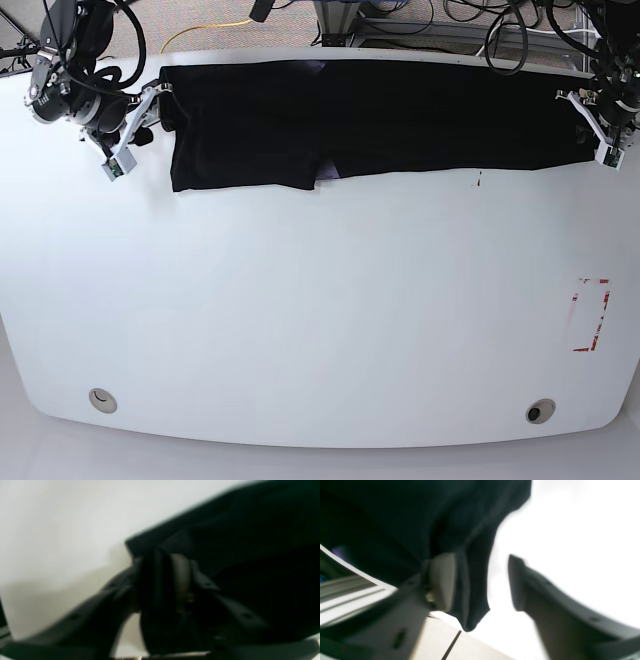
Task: Fold the T-shirt properly
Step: 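Release the folded strip and regrasp its ends with both grippers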
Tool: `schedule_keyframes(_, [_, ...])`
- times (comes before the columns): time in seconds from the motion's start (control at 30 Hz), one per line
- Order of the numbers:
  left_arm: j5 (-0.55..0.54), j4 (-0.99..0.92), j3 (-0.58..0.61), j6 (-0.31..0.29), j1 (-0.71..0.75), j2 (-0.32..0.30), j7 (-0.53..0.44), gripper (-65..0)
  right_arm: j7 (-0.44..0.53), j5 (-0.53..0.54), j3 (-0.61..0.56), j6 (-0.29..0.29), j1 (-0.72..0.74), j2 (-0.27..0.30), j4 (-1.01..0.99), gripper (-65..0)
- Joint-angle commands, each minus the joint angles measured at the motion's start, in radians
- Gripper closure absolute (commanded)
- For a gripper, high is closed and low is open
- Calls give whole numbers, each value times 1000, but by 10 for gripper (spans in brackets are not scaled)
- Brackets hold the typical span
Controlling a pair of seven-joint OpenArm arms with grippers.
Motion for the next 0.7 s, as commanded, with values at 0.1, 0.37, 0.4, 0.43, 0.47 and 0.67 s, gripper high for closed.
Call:
schedule_keyframes(0.1, [-13,33,-6,6,-2,-18,1,-378,18,43,69,1,-5,-5,124,-518])
schedule_keyframes(0.37, [-117,170,-38,6,-19,14,33,-378,20,192,59,1,56,-63,126,-482])
schedule_keyframes(0.4, [-142,194,-54,6,-18,17,57,-378,20,198,49,1,62,-82,126,-477])
schedule_keyframes(0.43, [-166,219,-67,6,-19,19,86,-378,20,198,39,1,67,-100,126,-471])
schedule_keyframes(0.47, [-182,234,-72,6,-22,20,117,-378,20,198,28,1,74,-113,124,-465])
schedule_keyframes(0.67, [-182,228,0,6,-28,22,188,-378,26,80,-60,1,99,-189,55,-363])
